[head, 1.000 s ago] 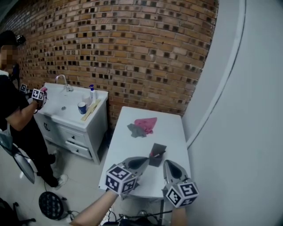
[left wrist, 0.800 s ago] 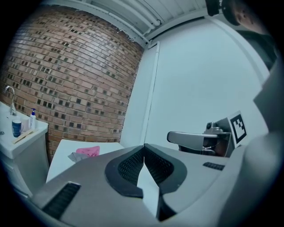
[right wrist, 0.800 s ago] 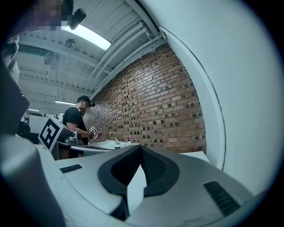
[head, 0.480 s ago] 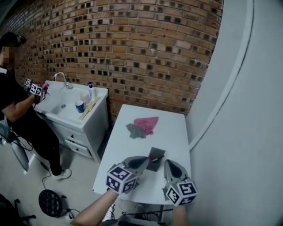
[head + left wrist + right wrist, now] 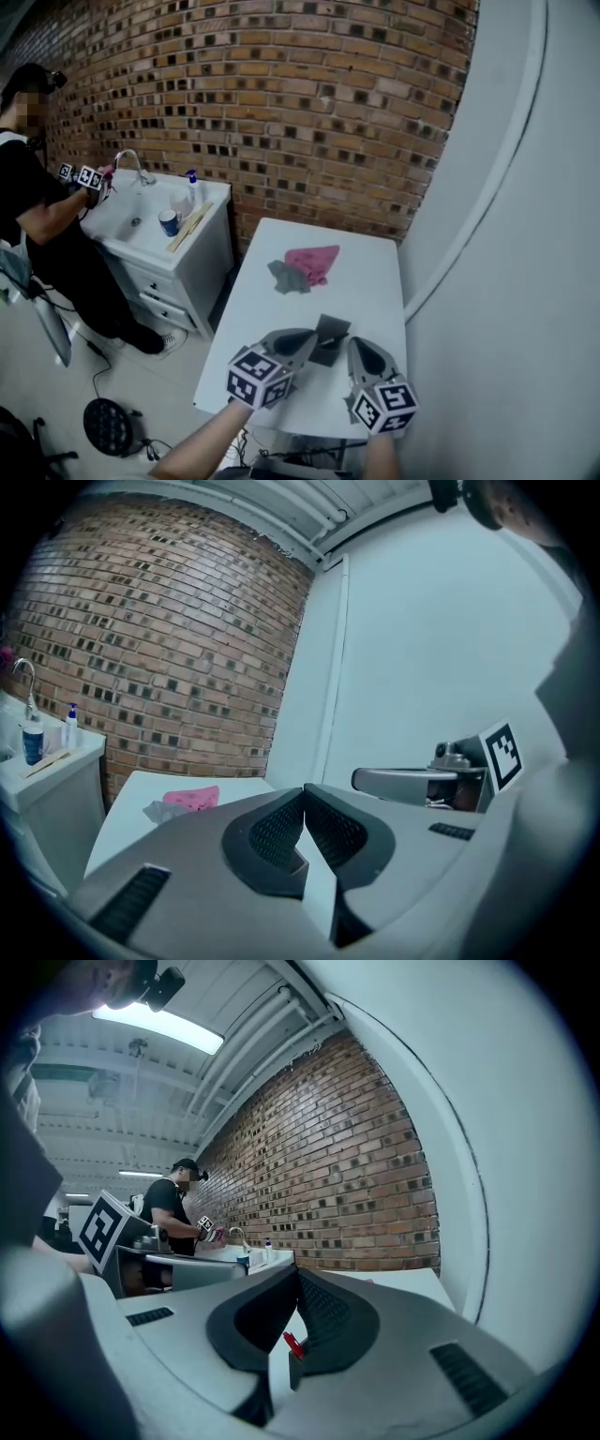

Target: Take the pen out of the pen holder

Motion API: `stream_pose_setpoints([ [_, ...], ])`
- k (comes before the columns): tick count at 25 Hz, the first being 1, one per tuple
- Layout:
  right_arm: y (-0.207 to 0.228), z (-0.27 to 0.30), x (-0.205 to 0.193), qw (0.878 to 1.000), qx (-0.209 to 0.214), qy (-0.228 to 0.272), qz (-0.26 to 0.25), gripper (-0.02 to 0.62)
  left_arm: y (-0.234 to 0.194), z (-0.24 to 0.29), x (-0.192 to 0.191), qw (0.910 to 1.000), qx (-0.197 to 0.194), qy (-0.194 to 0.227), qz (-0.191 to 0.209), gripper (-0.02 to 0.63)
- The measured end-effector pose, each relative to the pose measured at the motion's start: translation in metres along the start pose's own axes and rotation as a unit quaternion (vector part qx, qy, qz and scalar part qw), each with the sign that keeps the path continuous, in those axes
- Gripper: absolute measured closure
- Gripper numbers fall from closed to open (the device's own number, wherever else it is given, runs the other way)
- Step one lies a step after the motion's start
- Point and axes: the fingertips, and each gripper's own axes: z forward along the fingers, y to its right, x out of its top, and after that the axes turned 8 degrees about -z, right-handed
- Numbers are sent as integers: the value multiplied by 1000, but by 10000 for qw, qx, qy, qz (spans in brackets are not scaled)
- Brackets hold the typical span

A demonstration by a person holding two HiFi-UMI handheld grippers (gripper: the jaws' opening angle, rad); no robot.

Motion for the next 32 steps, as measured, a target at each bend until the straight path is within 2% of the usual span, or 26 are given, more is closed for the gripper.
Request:
stream_pose_setpoints([
  [10,33,24,-46,9982,-345,-489,54,588,-8,17,-16,9998,111,-128,-47,598],
  [17,52,51,-95,9938,-345,-1025,269,449,-9,28,-30,9995,162,-279,-52,598],
  [19,55,59,-108,9923,-312,-1167,282,436,-9,30,-33,9993,172,-340,-36,598],
  [25,63,76,-133,9885,-417,-1412,343,433,-15,31,-42,9988,238,-431,-70,598],
  [31,61,86,-146,9865,-285,-1571,359,434,-20,34,-45,9985,265,-461,-110,598],
  [32,59,86,-146,9866,-266,-1572,342,467,-21,34,-45,9986,264,-451,-126,597],
])
